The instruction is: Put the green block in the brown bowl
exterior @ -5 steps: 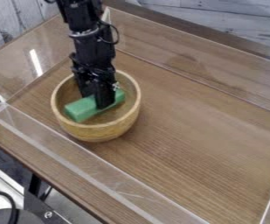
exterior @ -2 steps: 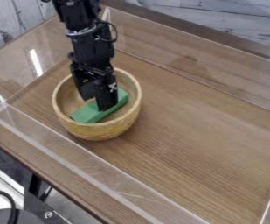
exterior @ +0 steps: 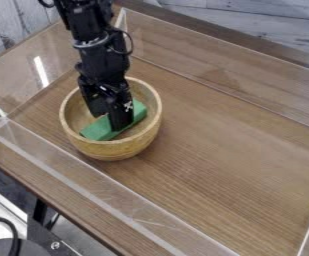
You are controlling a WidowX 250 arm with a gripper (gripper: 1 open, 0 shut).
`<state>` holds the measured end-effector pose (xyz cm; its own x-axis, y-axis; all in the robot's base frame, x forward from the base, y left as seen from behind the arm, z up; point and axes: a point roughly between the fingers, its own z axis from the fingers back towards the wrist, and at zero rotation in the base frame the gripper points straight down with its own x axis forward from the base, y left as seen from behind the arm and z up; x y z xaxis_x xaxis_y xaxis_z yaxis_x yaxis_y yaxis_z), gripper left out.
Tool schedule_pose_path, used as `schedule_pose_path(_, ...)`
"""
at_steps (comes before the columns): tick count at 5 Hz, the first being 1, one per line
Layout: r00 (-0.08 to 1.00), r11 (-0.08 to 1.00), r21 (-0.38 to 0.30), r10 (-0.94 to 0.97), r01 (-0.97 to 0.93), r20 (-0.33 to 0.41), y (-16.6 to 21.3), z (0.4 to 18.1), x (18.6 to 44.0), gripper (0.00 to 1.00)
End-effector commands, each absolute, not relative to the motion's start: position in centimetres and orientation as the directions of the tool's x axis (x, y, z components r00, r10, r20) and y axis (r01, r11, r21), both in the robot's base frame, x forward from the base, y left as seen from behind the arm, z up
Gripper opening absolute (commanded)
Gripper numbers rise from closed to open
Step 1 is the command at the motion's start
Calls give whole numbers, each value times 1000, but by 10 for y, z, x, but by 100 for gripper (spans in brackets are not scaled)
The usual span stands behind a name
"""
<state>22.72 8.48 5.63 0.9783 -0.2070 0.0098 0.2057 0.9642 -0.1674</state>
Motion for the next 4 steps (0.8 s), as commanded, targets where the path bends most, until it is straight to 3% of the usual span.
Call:
schedule_pose_path(1,972,963,-140,-226,232,54,87,66,236,100)
schedule_pose_path(2,971,958,-154,-236,240,48,86,62,237,100)
schedule_pose_path(4,960,940,-192,-272,281,72,77,87,234,100)
